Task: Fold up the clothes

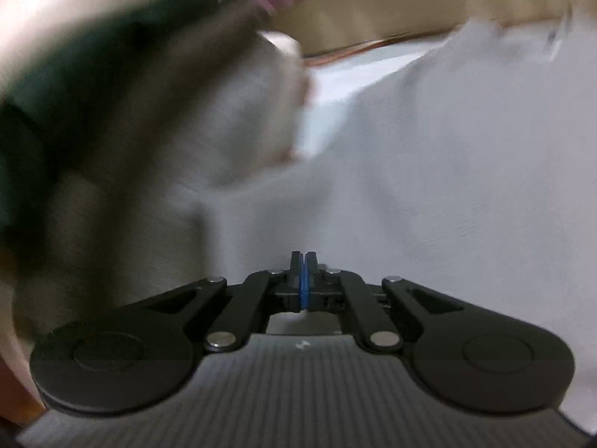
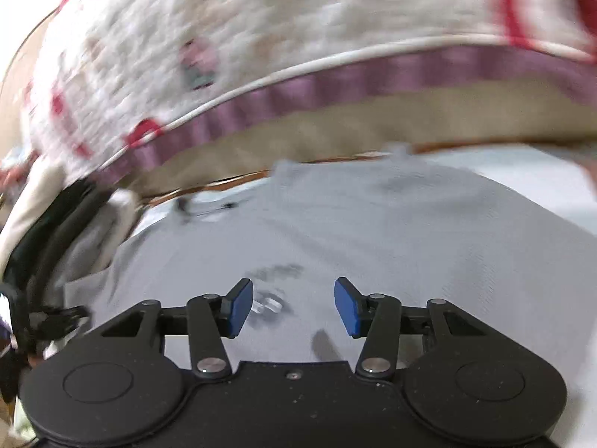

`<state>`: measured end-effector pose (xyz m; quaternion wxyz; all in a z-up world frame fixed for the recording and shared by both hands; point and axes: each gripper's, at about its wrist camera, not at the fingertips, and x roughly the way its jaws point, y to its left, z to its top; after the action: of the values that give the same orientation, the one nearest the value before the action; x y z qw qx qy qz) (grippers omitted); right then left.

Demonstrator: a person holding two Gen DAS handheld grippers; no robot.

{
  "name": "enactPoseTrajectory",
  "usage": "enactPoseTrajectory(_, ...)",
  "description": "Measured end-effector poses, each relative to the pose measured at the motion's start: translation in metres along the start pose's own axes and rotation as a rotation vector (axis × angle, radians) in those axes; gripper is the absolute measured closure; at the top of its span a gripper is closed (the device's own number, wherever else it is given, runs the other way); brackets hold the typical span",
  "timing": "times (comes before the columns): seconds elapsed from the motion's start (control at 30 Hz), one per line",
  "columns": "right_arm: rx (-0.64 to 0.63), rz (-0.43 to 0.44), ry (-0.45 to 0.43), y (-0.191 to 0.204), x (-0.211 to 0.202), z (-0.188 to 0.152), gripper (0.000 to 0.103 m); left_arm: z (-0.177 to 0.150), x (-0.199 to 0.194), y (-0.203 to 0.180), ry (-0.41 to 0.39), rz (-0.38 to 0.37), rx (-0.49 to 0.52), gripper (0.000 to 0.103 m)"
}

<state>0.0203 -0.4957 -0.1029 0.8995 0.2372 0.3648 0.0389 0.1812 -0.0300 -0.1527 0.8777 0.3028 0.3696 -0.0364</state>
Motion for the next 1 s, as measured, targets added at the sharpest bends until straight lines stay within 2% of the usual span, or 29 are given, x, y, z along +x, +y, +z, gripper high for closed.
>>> enactPoseTrajectory(0.03,0.038,-0.034,-0.019,-0.010,-0.015,-0.008,0.049,0.000,-0.003,0.008,0.009,-0.033,-0.038,0.103)
enactPoseTrajectory(0.07,0.058,-0.063,-0.032,-0.017,-0.026,-0.015,0.051,-0.001,-0.010,0.022,0.022,-0.126,-0.130,0.100)
enactPoseTrajectory(0.13,0.084,-0.115,-0.050,-0.031,-0.048,-0.031,0.060,-0.004,-0.025,0.040,0.029,-0.296,-0.264,0.096)
enactPoseTrajectory(0.17,0.086,-0.127,-0.051,-0.035,-0.056,-0.039,0.070,-0.006,-0.033,0.046,0.033,-0.378,-0.319,0.084)
enactPoseTrajectory(0.2,0.094,-0.128,-0.053,-0.039,-0.063,-0.046,0.075,-0.009,-0.038,0.047,0.044,-0.437,-0.346,0.066)
enactPoseTrajectory(0.23,0.110,-0.120,-0.058,-0.042,-0.069,-0.054,0.076,-0.012,-0.043,0.044,0.058,-0.491,-0.363,0.060)
enactPoseTrajectory(0.3,0.125,-0.109,-0.055,-0.042,-0.076,-0.066,0.076,-0.019,-0.048,0.039,0.099,-0.562,-0.372,0.058)
enactPoseTrajectory(0.4,0.061,-0.112,-0.027,-0.030,-0.073,-0.071,0.073,-0.036,-0.053,0.037,0.143,-0.580,-0.385,0.060)
enactPoseTrajectory(0.5,-0.107,-0.080,0.060,-0.008,-0.069,-0.080,0.073,-0.043,-0.056,0.029,0.139,-0.576,-0.349,0.065)
enactPoseTrajectory(0.6,-0.309,-0.185,0.130,0.012,-0.056,-0.090,0.073,-0.045,-0.059,0.019,0.118,-0.563,-0.293,0.064)
enactPoseTrajectory(0.67,-0.330,-0.236,0.138,0.010,-0.048,-0.093,0.073,-0.047,-0.060,0.012,0.104,-0.554,-0.256,0.059)
enactPoseTrajectory(0.77,-0.425,-0.265,0.161,0.016,-0.041,-0.102,0.060,-0.049,-0.063,0.002,0.083,-0.541,-0.201,0.049)
enactPoseTrajectory(0.83,-0.537,-0.300,0.187,0.024,-0.034,-0.112,0.058,-0.051,-0.065,-0.005,0.064,-0.533,-0.158,0.049)
enactPoseTrajectory(0.87,-0.553,-0.321,0.191,0.025,-0.031,-0.114,0.058,-0.050,-0.068,-0.012,0.035,-0.534,-0.103,0.047)
enactPoseTrajectory(0.93,-0.527,-0.325,0.151,0.023,-0.034,-0.113,0.058,-0.048,-0.074,-0.022,-0.020,-0.544,-0.004,0.068)
enactPoseTrajectory(0.97,-0.513,-0.327,0.131,0.022,-0.035,-0.112,0.058,-0.047,-0.075,-0.021,-0.027,-0.576,-0.010,0.094)
enactPoseTrajectory(1.0,-0.507,-0.327,0.112,0.021,-0.036,-0.109,0.057,-0.045,-0.076,-0.021,-0.036,-0.570,-0.009,0.097)
